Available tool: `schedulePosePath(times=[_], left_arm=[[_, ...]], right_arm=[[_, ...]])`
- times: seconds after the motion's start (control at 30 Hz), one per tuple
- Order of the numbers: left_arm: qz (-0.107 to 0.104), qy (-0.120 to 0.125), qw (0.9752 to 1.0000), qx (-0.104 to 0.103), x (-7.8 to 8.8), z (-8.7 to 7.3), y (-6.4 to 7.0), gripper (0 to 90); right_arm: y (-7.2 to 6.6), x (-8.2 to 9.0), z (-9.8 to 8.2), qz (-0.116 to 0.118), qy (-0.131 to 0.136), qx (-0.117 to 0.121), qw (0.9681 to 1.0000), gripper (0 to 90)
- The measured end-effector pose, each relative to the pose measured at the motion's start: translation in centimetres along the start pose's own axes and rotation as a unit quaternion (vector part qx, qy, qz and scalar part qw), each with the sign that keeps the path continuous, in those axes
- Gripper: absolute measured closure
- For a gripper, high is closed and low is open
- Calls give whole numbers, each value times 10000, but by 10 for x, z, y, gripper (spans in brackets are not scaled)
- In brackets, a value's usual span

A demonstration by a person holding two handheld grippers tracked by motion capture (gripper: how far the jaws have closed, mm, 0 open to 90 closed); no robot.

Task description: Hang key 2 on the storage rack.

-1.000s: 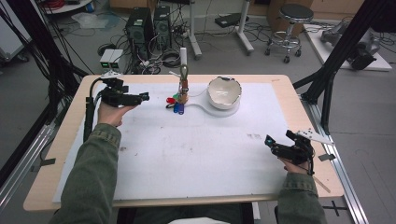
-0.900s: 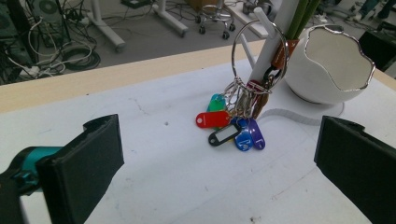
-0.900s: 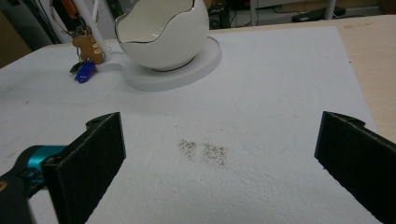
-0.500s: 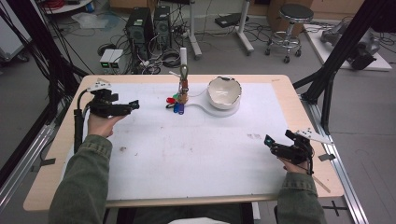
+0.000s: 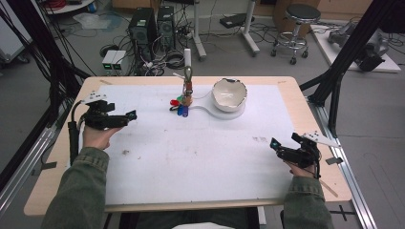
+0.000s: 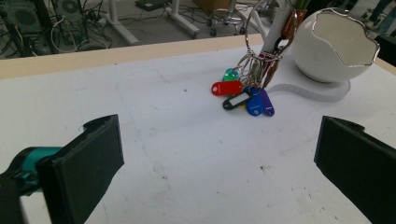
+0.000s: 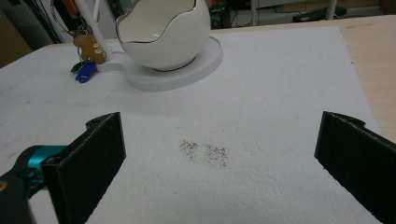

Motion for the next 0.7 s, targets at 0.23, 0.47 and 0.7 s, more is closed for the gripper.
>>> schedulePosePath(times=[0.23, 0.47, 0.7], left_arm=[[24, -16, 10000, 82, 6, -12, -5, 16], [85, 44, 9999, 131, 15, -18, -9, 16], [249, 163, 9993, 241, 25, -27, -17, 17]], right_arm=[[0, 0, 0, 0, 1, 6, 10000, 9], [0, 0, 0, 4, -7, 14, 10000, 9], [0, 0, 0, -2, -8, 8, 10000, 9]])
Point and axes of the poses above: each handheld gripper's, and its own axes: x roughly backward along the jaws, z roughly out of its top, y roughly to its right, the point moved 8 cm from there along -x, roughly forward along the jaws, and after that the axes turned 9 degrees about z, right-handed, at the moved point
